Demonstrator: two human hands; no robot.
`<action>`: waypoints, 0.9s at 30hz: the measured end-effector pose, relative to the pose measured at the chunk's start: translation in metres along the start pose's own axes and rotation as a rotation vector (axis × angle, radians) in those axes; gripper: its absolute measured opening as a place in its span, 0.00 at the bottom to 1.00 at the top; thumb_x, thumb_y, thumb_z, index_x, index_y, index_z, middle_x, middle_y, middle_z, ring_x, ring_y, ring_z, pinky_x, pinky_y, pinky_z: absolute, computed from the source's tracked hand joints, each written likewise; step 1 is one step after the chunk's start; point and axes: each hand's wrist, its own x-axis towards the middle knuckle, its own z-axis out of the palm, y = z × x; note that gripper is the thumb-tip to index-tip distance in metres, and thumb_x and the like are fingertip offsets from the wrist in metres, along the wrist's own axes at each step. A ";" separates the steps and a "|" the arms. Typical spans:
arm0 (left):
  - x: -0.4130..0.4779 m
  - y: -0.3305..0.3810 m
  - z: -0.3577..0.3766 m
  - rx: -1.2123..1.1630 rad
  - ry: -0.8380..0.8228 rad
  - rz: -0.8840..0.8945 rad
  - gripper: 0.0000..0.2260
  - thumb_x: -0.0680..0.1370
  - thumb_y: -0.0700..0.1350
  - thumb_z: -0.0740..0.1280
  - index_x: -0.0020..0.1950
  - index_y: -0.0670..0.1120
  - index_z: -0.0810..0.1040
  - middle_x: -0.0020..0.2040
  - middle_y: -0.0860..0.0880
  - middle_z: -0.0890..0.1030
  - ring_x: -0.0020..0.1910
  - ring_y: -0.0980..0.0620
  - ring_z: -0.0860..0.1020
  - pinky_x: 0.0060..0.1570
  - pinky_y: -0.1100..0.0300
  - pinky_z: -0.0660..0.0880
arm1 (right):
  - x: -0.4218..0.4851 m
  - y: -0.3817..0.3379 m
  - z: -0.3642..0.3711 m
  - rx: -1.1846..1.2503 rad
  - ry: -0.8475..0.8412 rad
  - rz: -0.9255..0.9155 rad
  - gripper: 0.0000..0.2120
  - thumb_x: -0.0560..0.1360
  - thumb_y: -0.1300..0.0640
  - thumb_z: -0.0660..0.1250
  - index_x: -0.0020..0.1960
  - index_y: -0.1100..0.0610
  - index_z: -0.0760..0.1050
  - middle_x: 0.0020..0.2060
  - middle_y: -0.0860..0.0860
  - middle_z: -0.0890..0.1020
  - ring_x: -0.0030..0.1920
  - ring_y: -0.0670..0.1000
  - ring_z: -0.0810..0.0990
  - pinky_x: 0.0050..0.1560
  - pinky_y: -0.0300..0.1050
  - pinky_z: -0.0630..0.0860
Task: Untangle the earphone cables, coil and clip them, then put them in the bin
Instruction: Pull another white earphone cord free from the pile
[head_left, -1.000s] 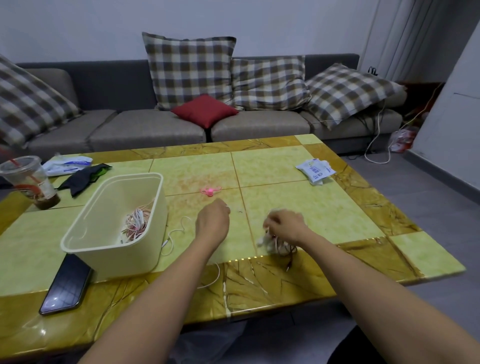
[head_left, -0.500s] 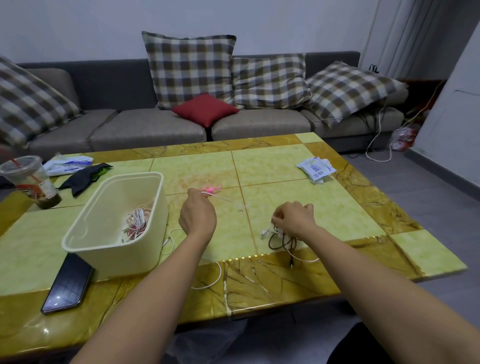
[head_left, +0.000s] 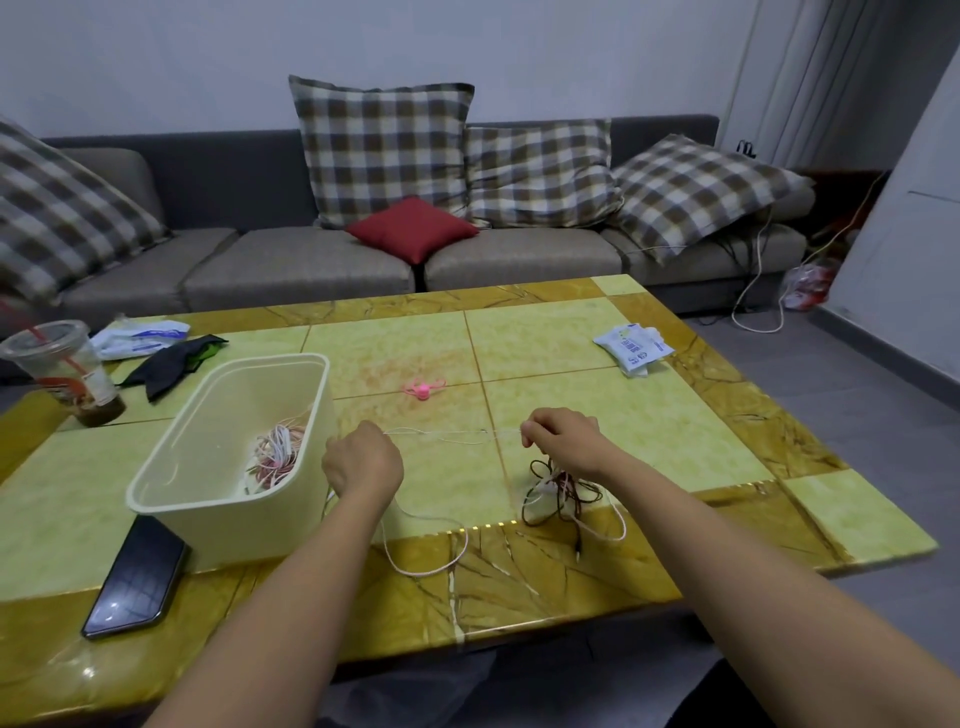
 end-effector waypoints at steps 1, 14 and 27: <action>0.000 -0.002 0.001 0.037 0.000 0.003 0.12 0.80 0.40 0.56 0.59 0.43 0.77 0.58 0.42 0.80 0.62 0.41 0.72 0.53 0.54 0.71 | -0.001 0.001 0.000 -0.025 -0.018 0.012 0.13 0.82 0.52 0.56 0.42 0.51 0.76 0.36 0.48 0.76 0.45 0.51 0.76 0.61 0.49 0.59; -0.045 0.056 0.002 -0.506 -0.206 0.611 0.18 0.81 0.41 0.58 0.71 0.44 0.68 0.65 0.46 0.74 0.65 0.48 0.71 0.61 0.57 0.68 | -0.003 -0.018 0.014 -0.133 -0.020 -0.060 0.10 0.81 0.52 0.60 0.46 0.49 0.77 0.31 0.43 0.73 0.42 0.50 0.73 0.57 0.50 0.62; -0.034 0.062 0.002 -0.552 -0.042 0.373 0.12 0.79 0.44 0.59 0.44 0.45 0.81 0.41 0.50 0.81 0.39 0.48 0.79 0.32 0.59 0.66 | -0.009 0.031 0.006 -0.033 0.356 0.109 0.12 0.78 0.62 0.60 0.49 0.58 0.83 0.47 0.56 0.81 0.49 0.58 0.78 0.43 0.47 0.71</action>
